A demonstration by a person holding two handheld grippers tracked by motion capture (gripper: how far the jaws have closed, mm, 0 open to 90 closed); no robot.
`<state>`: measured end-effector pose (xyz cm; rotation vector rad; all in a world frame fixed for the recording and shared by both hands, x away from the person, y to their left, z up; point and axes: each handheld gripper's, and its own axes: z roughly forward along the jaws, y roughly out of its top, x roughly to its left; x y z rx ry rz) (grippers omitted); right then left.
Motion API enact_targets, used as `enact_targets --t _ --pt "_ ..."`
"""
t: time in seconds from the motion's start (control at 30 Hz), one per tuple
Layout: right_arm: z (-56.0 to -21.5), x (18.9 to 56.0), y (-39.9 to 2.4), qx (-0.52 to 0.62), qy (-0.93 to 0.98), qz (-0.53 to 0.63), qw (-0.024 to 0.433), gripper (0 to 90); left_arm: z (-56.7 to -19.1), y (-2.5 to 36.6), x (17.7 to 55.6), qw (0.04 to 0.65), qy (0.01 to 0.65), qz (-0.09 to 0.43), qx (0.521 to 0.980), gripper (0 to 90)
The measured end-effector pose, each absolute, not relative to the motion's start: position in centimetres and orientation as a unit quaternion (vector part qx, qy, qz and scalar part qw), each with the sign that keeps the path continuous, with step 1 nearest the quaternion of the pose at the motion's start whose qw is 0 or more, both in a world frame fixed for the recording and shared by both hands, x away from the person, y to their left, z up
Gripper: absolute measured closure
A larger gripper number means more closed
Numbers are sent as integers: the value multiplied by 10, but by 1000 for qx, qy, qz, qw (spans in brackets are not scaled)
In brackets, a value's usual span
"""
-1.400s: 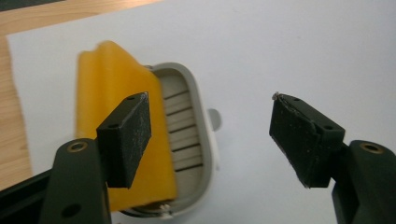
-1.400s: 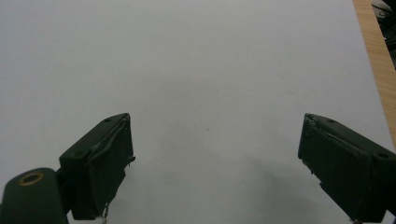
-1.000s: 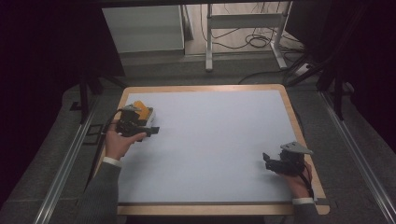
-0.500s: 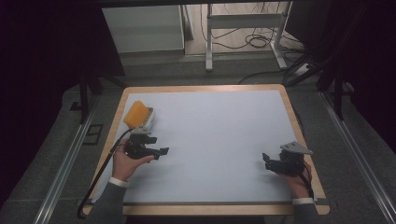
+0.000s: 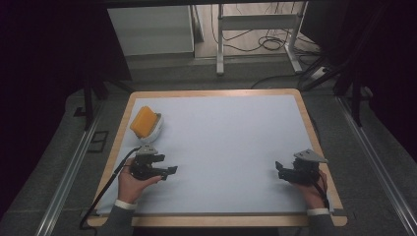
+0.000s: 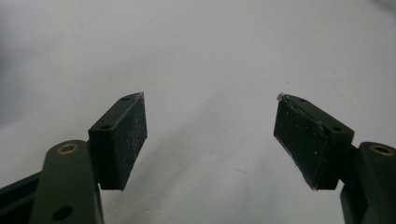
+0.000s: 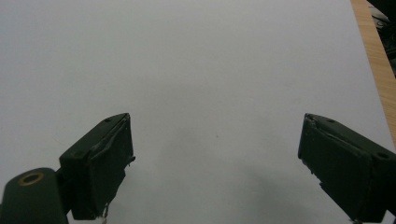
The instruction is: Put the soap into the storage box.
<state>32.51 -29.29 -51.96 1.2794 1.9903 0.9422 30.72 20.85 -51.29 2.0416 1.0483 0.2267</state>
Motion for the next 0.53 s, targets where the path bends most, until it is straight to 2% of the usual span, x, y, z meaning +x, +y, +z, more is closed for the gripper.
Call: enact_targets --t 0.53 --pt "-520 325 -292 478 749 354 293 101 -513 209 303 409 419 93 805 252"
